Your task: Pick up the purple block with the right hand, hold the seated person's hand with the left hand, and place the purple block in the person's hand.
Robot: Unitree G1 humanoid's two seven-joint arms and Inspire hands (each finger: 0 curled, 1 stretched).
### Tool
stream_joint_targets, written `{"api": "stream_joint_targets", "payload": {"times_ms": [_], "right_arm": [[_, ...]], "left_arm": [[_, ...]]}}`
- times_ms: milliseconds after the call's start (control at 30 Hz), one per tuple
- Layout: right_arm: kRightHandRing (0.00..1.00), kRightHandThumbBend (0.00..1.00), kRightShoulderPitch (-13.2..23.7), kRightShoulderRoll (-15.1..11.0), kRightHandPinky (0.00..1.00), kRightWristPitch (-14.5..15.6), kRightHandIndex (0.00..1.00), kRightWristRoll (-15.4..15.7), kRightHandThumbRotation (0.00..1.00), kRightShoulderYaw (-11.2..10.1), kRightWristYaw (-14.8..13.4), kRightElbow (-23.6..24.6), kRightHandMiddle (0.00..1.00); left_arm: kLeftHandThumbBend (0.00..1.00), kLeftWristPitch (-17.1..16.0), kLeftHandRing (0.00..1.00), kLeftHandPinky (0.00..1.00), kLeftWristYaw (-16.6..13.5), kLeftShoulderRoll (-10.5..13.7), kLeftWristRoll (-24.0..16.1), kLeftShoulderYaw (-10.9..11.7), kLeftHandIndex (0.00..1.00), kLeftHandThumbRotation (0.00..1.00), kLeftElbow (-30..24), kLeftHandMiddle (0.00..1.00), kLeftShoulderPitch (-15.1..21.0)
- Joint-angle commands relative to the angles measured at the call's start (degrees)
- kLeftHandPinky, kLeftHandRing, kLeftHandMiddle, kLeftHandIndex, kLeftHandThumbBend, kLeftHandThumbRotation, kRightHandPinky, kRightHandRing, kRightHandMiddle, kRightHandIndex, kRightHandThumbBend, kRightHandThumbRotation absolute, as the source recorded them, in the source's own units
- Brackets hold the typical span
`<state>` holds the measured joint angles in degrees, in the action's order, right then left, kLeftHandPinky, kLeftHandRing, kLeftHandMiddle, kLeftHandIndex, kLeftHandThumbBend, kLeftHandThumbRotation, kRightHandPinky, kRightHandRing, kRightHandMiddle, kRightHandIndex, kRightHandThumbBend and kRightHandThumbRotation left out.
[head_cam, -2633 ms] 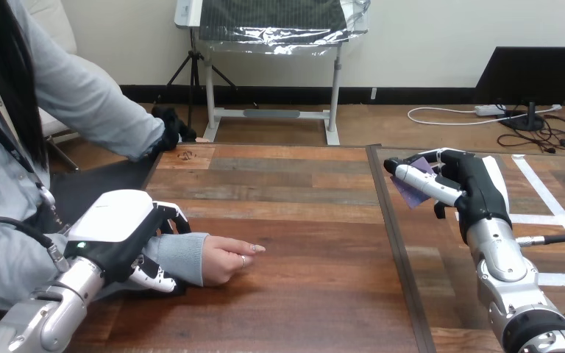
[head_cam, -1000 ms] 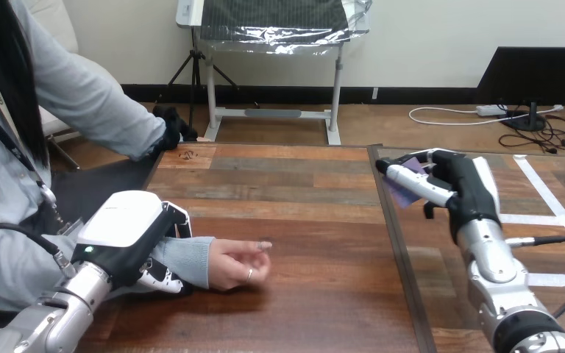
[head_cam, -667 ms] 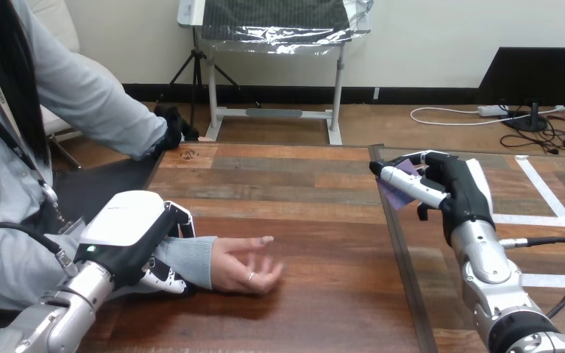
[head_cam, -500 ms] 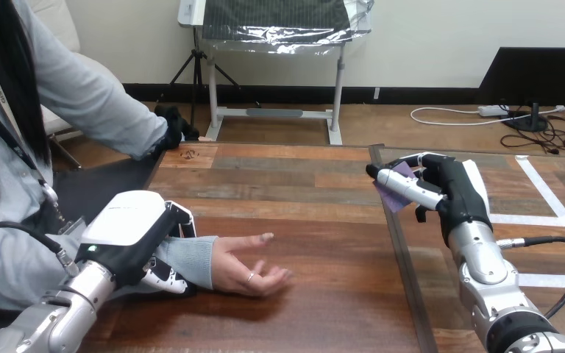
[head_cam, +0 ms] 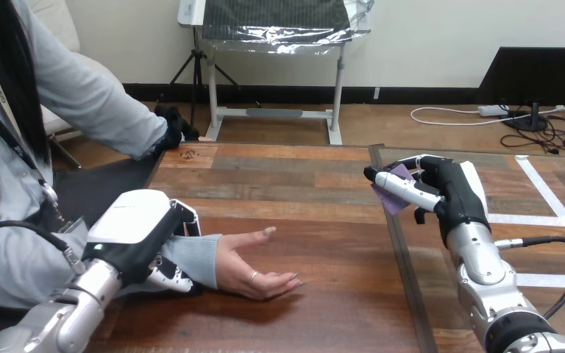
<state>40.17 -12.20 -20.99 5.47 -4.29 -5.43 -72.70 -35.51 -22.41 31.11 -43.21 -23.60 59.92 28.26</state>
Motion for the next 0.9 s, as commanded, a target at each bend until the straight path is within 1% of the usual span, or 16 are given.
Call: {"api": "stream_joint_targets", "payload": {"times_ms": [0,167,667,867], "right_arm": [[0.09,0.30,3.9,1.7,0.04,-0.1,0.19,0.4,0.18,0.4,-0.3,0.1,0.14],[0.09,0.30,3.8,2.2,0.05,-0.3,0.19,0.9,0.19,0.8,-0.5,0.1,0.15],[0.10,0.32,3.4,4.0,0.05,-1.3,0.19,1.8,0.19,1.8,-0.2,0.1,0.15],[0.10,0.32,3.2,4.7,0.05,-2.0,0.19,2.3,0.20,2.3,-0.6,0.2,0.15]], "left_arm": [[0.86,-0.9,0.29,0.25,-0.6,-1.8,2.3,1.7,0.36,0.04,-3.8,0.34,7.6],[0.87,-0.6,0.29,0.24,0.1,-2.2,2.5,1.8,0.36,0.03,-3.8,0.35,8.4],[0.87,0.7,0.29,0.25,-0.6,-3.4,0.9,1.0,0.37,0.03,-4.0,0.35,10.7],[0.88,0.7,0.30,0.25,0.1,-4.0,1.3,1.1,0.37,0.01,-3.8,0.35,11.3]]}}
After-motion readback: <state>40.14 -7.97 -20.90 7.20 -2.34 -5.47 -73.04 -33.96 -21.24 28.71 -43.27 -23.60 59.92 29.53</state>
